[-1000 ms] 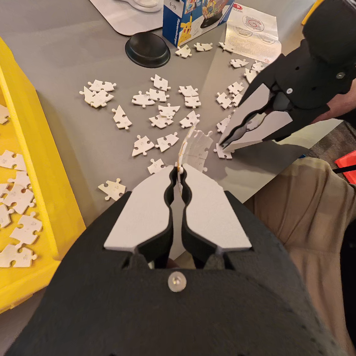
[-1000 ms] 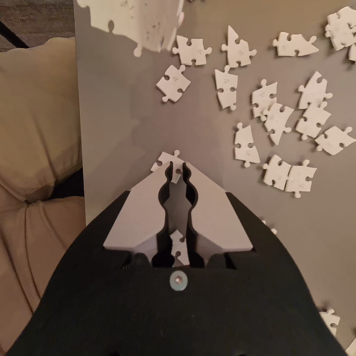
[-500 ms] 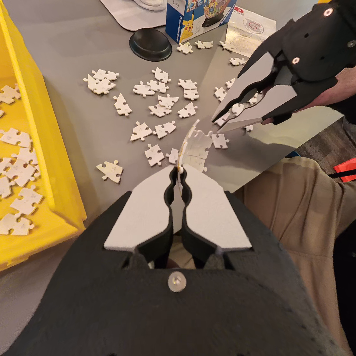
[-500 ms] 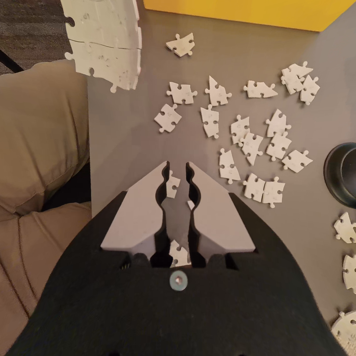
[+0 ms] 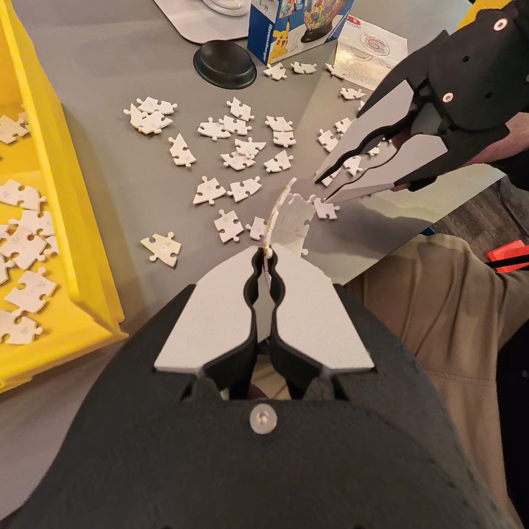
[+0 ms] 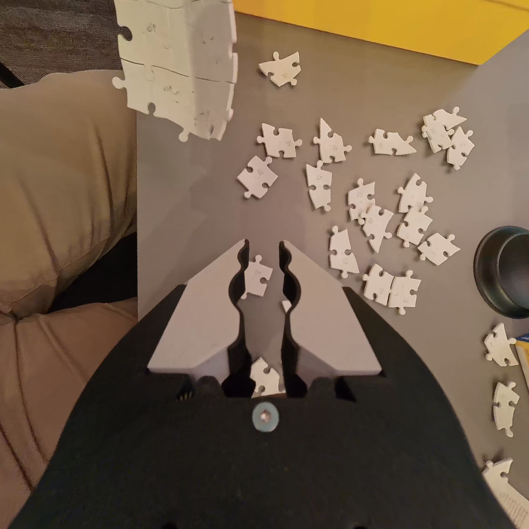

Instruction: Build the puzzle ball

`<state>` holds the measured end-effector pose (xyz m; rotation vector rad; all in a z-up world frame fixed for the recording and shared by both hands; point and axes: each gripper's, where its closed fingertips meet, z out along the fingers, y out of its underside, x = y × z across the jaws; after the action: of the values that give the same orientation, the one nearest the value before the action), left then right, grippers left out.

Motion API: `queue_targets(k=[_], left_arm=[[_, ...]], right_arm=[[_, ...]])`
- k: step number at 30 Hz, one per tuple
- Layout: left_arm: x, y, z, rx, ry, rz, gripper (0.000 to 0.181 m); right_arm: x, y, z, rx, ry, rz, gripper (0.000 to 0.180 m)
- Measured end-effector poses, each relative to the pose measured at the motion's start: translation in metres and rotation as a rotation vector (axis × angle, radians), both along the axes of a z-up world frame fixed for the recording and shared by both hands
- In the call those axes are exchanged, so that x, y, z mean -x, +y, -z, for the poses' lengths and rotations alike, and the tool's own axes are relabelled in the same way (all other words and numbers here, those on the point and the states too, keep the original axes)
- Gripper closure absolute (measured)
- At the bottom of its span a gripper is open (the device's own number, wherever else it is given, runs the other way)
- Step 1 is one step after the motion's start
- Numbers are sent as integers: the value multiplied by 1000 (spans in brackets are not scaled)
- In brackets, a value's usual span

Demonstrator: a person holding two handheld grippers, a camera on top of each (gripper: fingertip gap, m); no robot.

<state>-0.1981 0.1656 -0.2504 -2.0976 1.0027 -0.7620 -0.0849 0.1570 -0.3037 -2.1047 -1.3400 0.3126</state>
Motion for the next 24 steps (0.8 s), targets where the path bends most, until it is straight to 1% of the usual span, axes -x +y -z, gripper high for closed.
queue_targets(k=[5, 14, 24], left_arm=[[-19, 5, 5, 16, -6, 34, 178], [-64, 9, 5, 18, -3, 128, 178], [-91, 13, -5, 16, -43, 182, 178]], right_arm=[[-20, -3, 7, -11, -28, 30, 160], [-71, -6, 5, -24, 9, 154, 160], [-89, -23, 3, -53, 8, 198, 156]])
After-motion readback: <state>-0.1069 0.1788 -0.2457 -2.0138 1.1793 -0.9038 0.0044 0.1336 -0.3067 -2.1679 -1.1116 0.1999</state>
